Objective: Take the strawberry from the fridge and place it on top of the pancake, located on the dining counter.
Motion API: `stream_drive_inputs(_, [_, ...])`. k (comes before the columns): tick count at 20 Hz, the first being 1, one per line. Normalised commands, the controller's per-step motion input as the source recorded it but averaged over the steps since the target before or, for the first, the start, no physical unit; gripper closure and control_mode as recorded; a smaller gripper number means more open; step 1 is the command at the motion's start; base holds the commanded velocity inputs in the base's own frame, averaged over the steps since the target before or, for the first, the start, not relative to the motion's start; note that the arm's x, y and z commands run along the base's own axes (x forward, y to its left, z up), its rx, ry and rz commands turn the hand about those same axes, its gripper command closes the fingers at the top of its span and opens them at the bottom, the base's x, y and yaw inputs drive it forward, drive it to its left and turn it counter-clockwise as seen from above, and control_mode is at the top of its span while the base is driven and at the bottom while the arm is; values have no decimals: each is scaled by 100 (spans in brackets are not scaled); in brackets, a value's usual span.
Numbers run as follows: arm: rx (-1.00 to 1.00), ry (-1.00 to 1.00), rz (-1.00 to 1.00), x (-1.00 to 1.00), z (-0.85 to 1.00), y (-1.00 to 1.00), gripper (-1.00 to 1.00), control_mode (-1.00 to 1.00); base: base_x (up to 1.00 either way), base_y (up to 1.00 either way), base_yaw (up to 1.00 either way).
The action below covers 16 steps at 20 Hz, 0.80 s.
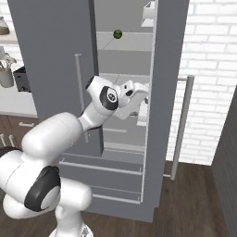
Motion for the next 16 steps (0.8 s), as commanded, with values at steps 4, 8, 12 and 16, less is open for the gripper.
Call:
stream_drive_inputs(4, [0, 2, 0, 0, 0, 1, -100, -100, 0, 0, 0])
stream_drive_inputs(8, [0, 0, 0, -3, 0, 61, -100, -100, 0, 0, 0])
stream_drive_inputs(12, [1, 0, 0, -12, 0, 100, -100, -100, 0, 0, 0])
stream_drive_inputs(16, [13, -6, 0, -5, 0, 100, -100, -100, 0, 0, 0])
